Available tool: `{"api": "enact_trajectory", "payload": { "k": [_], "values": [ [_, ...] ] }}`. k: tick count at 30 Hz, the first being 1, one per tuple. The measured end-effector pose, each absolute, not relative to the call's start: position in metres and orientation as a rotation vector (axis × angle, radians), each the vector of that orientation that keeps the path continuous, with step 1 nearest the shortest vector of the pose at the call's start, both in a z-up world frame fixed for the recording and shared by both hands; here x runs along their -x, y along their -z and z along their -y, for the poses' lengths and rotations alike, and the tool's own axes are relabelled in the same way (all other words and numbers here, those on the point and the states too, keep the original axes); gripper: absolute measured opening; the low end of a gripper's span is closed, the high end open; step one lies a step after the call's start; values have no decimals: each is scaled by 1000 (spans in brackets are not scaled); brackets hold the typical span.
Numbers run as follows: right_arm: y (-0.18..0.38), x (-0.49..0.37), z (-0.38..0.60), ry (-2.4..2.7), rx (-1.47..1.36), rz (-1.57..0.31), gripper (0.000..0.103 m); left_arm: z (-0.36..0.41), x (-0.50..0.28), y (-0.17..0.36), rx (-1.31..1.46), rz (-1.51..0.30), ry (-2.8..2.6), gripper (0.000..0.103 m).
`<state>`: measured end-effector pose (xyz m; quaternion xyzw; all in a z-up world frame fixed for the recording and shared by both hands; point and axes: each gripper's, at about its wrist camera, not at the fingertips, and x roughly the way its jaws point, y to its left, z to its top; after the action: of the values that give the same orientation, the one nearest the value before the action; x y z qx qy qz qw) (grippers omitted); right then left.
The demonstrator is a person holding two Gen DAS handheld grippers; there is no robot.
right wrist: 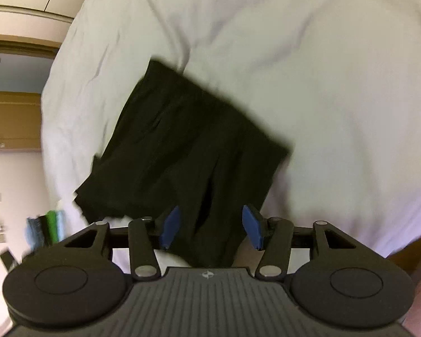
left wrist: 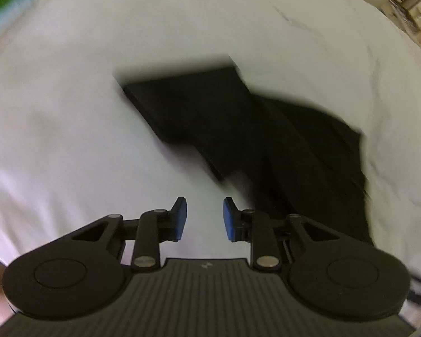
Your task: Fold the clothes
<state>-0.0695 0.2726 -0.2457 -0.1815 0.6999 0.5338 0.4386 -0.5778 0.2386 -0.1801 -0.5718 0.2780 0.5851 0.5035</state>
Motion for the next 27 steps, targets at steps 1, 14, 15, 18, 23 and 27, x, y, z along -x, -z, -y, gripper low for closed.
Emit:
{"api": "enact_trajectory", "payload": {
  "k": [1,14,15,18,23,27],
  "values": [
    [244,62,-280,-1334,462,-1718,55,-229,558,187,1397,-657,-1387,24],
    [260,-7,-413,-1778,1055,-1596,56,-173,263,177,1431,-494,-1446,30],
    [261,-12,-417,-1798,1086,-1578,56,-177,242,179,1398,-526,-1448,30],
    [267,-23,-428,-1848,1175,-1523,56,-193,190,197,1311,-597,-1495,31],
    [277,-21,-443,-1984,1304,-1374,56,-217,127,231,1104,-803,-1584,32],
    [277,-7,-455,-2159,1443,-1099,56,-219,99,259,894,-1054,-1516,37]
  ]
}}
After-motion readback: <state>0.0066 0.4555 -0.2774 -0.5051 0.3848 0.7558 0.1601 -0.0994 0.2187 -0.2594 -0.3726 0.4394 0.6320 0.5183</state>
